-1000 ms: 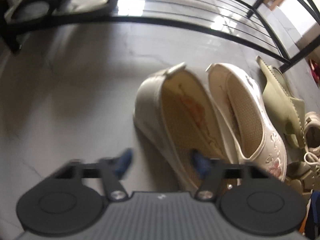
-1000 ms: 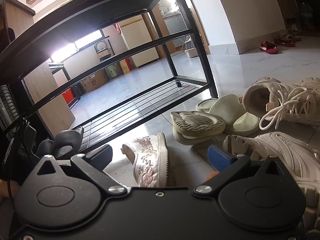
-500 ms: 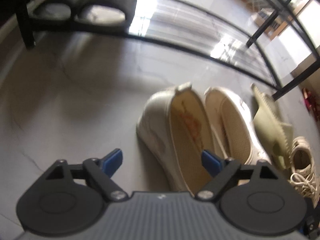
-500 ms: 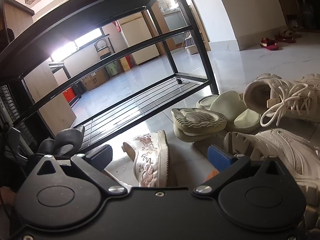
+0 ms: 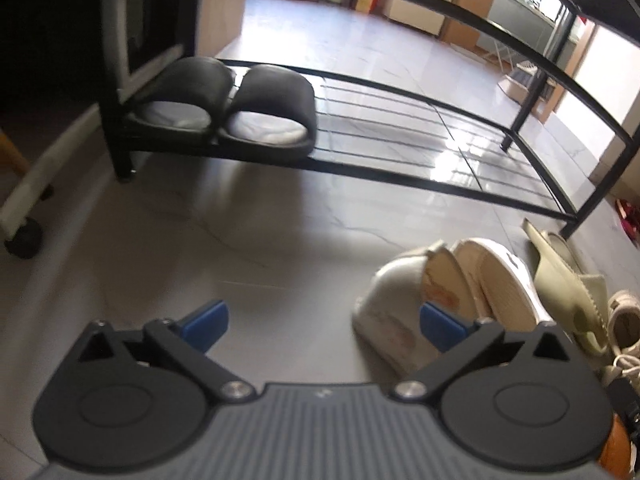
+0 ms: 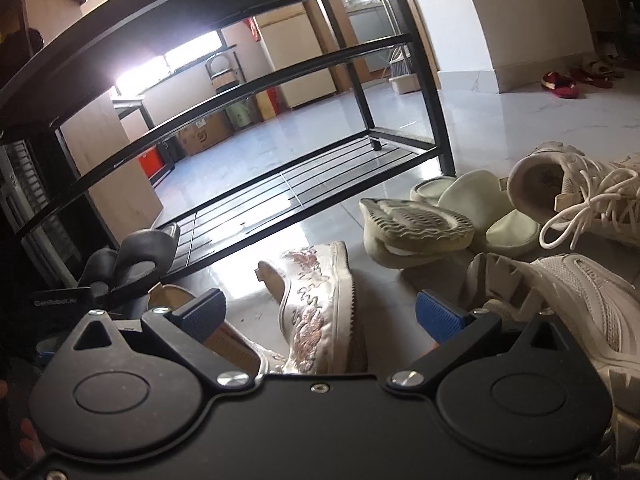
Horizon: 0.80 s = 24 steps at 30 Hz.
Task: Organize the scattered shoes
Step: 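Withdraw the left tool from the wedge shoe, then move the right tool over the cream slip-on shoe with brown insole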
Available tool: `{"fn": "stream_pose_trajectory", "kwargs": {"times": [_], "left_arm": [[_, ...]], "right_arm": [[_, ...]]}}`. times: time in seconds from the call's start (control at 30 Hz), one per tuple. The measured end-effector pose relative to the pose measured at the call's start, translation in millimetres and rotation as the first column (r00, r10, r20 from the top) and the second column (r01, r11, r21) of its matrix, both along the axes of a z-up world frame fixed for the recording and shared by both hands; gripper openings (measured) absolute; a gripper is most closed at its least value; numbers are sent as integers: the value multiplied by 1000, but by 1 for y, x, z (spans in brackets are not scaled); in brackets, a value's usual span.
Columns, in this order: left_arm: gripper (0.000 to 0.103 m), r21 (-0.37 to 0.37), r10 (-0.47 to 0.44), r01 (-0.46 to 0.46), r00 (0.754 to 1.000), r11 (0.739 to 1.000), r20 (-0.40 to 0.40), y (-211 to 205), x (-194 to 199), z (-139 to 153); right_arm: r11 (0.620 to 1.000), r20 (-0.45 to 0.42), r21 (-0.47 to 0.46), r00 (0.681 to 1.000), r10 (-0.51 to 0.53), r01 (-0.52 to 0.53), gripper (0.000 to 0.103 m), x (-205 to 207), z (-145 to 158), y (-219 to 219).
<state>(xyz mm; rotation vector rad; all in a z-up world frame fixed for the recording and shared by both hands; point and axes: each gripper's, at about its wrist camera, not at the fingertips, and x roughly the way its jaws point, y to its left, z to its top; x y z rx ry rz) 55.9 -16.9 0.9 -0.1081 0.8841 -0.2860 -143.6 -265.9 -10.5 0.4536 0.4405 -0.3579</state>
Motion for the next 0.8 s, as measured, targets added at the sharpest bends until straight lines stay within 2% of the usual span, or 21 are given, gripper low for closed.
{"fn": "stream_pose_trajectory", "kwargs": {"times": [0.2, 0.3, 0.4, 0.5, 0.67, 0.77, 0.8], "left_arm": [[102, 10, 52, -52, 999, 999, 11, 28, 5, 4], [102, -4, 92, -92, 994, 996, 52, 39, 6, 2], [102, -18, 115, -114, 992, 993, 58, 41, 9, -2], [102, 4, 119, -120, 988, 993, 98, 34, 10, -2], [102, 116, 95, -123, 970, 986, 223, 28, 6, 7], [102, 109, 147, -175, 964, 979, 223, 36, 10, 8], [102, 86, 182, -203, 961, 975, 207, 43, 13, 7]], "right_arm": [[995, -65, -39, 994, 89, -92, 103, 14, 2, 12], [989, -94, -58, 987, 132, -138, 103, 21, 4, 20], [984, -123, -37, 978, 167, -173, 103, 42, 4, 25], [978, -152, -11, 967, 203, -207, 103, 64, 5, 31], [965, -199, 34, 944, 262, -261, 103, 101, 5, 40], [955, -225, 62, 928, 298, -292, 103, 123, 5, 45], [951, -233, 71, 922, 310, -302, 103, 130, 5, 47]]}}
